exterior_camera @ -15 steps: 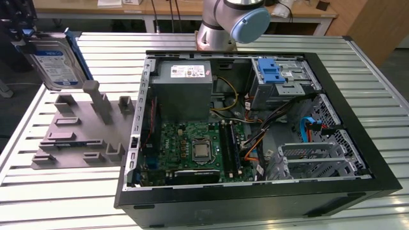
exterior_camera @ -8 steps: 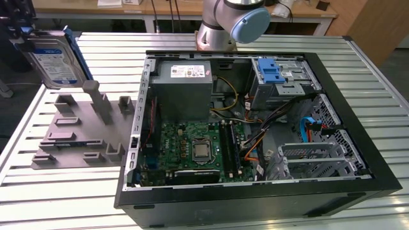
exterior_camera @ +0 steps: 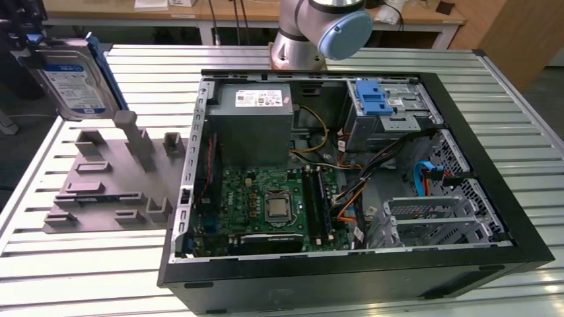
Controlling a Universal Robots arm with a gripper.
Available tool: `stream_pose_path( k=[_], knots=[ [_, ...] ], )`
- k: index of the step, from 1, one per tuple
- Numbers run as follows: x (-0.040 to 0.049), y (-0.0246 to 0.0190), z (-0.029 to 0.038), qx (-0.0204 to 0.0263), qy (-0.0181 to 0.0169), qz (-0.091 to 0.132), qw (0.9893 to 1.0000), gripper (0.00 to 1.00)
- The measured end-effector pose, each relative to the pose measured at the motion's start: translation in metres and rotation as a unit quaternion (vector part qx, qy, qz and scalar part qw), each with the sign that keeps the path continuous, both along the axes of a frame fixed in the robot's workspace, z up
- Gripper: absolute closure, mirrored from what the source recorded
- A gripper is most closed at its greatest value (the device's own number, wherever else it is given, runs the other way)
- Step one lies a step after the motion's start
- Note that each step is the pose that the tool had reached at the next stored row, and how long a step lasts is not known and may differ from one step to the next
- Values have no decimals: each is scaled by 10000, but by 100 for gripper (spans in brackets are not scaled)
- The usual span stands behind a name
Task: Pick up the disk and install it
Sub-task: 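Pick up the disk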
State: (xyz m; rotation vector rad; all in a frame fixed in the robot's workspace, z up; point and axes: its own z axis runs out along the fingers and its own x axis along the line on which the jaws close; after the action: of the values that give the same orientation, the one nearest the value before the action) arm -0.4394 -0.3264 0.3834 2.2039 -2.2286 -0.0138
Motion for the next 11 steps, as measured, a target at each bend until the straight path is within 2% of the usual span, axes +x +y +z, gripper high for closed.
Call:
stream_pose_path(
  k=[11],
  knots=[
    [0,0,72,0,-1,0,10000,64]
  ],
)
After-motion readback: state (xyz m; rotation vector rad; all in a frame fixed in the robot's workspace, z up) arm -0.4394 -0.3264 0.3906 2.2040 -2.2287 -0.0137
